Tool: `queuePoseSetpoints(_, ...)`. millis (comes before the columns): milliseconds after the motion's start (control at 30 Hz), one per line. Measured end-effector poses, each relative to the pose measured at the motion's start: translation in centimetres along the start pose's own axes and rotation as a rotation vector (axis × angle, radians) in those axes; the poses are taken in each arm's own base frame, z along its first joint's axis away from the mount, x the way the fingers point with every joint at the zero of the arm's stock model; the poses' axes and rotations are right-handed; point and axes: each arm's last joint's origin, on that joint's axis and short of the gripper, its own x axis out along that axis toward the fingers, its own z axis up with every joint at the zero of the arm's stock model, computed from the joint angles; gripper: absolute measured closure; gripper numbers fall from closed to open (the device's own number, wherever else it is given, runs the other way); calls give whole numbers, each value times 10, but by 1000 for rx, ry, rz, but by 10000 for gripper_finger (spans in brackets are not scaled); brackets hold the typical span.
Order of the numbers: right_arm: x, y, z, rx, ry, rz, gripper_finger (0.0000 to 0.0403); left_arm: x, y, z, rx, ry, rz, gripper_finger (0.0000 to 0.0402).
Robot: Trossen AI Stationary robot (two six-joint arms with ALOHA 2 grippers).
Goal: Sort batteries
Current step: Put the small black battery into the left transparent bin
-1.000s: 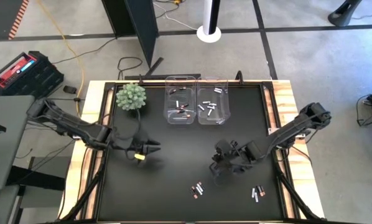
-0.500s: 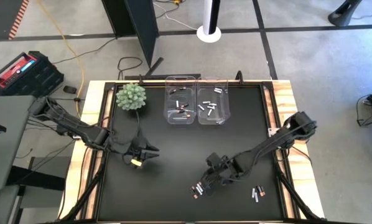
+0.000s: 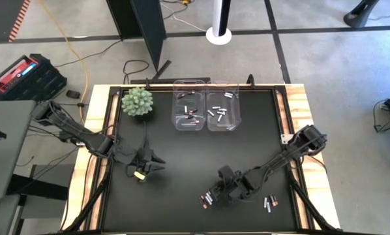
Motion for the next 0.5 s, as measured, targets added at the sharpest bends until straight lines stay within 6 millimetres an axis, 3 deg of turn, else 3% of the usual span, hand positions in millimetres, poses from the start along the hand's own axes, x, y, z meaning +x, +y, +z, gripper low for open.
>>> queuePoseSetpoints(267, -29, 25, -26, -23, 14, -36, 227, -1, -3, -5, 41, 45, -8, 303)
queuePoseSetpoints(367, -42, 38, -29, -76, 5, -10, 238, -1, -2, -7, 49, 62, -3, 303)
queuePoseSetpoints(500, -44, 40, -28, -114, -37, -6, 245, -1, -2, -8, 52, 70, -1, 303)
